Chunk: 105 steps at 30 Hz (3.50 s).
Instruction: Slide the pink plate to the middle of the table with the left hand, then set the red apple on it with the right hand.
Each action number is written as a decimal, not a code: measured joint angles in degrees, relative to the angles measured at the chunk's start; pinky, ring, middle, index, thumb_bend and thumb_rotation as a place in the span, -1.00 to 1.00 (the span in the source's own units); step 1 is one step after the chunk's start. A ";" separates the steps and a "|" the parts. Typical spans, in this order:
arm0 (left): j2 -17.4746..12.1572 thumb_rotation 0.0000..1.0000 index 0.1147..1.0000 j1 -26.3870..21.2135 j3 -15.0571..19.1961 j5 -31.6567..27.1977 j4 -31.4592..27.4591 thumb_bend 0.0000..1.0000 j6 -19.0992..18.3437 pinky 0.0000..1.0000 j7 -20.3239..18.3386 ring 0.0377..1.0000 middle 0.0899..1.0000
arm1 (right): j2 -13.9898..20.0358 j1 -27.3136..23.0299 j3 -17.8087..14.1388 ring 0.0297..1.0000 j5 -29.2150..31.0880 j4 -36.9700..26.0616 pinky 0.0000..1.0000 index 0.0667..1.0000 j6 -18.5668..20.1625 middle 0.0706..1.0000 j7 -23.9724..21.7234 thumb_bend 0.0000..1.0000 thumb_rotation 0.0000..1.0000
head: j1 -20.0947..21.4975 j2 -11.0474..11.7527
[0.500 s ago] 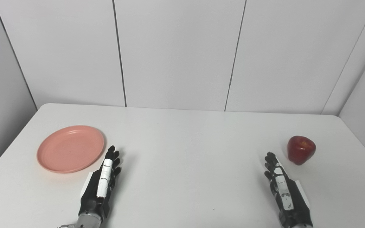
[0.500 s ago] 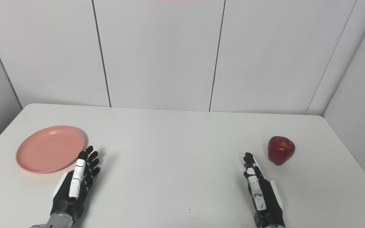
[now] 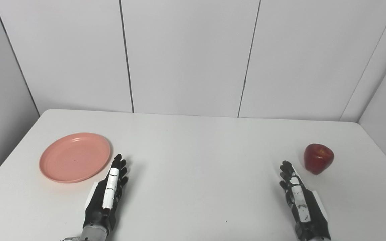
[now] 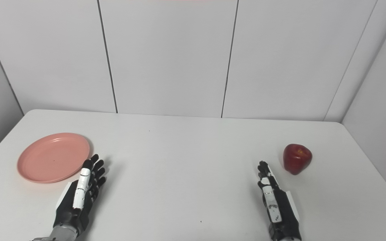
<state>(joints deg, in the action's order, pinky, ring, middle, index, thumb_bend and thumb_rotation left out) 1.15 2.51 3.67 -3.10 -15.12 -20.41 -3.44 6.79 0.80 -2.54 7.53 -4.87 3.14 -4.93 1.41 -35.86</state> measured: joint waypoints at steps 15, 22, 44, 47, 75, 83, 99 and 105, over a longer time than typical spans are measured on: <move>-0.01 1.00 1.00 -0.03 -0.03 0.00 -0.01 0.37 -0.07 1.00 -0.01 1.00 1.00 | -0.22 -0.01 -0.44 1.00 0.98 0.27 1.00 0.89 -0.72 0.93 -0.91 0.85 0.87 | -0.09 0.09; -0.02 1.00 1.00 -0.04 -0.05 0.01 -0.01 0.37 -0.07 1.00 -0.03 1.00 1.00 | -0.72 -0.17 -0.92 1.00 1.19 0.70 1.00 0.89 -3.64 0.91 -0.96 0.85 0.85 | 0.00 0.00; -0.03 1.00 1.00 -0.14 -0.01 0.01 0.07 0.33 -0.09 1.00 -0.04 1.00 1.00 | -1.29 -0.85 -1.49 0.99 0.73 1.72 1.00 0.91 -6.62 0.91 -0.39 0.88 0.85 | 0.53 0.35; -0.03 1.00 1.00 -0.14 -0.01 0.01 0.08 0.33 -0.08 1.00 -0.05 1.00 1.00 | -1.29 -0.85 -1.47 0.99 0.42 1.72 1.00 0.90 -6.62 0.91 -0.25 0.89 0.84 | 0.53 0.35; -0.08 1.00 1.00 -0.12 0.05 0.00 -0.07 0.39 -0.36 1.00 -0.22 1.00 1.00 | -1.30 -0.74 -1.27 0.99 0.00 1.34 1.00 0.89 -6.16 0.89 -0.10 0.83 0.83 | 1.05 -0.35; -0.10 1.00 1.00 -0.12 0.10 0.00 -0.16 0.37 -0.58 1.00 -0.28 1.00 1.00 | -1.39 -0.36 -0.92 0.99 0.02 0.84 1.00 0.90 -5.69 0.90 0.07 0.83 0.86 | 0.27 0.35; 0.24 1.00 1.00 -0.20 -1.33 0.99 1.97 0.23 2.40 1.00 0.59 1.00 1.00 | 0.30 -1.70 -2.09 0.96 2.93 3.93 1.00 0.86 -6.93 0.90 -2.05 0.81 0.86 | -4.74 7.29; 0.47 1.00 1.00 -0.25 -1.92 1.04 3.54 0.23 5.01 1.00 1.30 1.00 1.00 | 0.81 -1.99 -2.26 0.97 2.86 5.28 1.00 0.90 -9.25 0.91 -2.64 0.76 0.89 | -7.82 9.40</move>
<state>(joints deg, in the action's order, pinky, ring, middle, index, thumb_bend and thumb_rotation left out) 1.61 2.26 1.75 -2.06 -11.58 -15.40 -2.14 7.60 -1.19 -4.80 10.39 0.41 -6.11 -7.57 -6.42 -26.46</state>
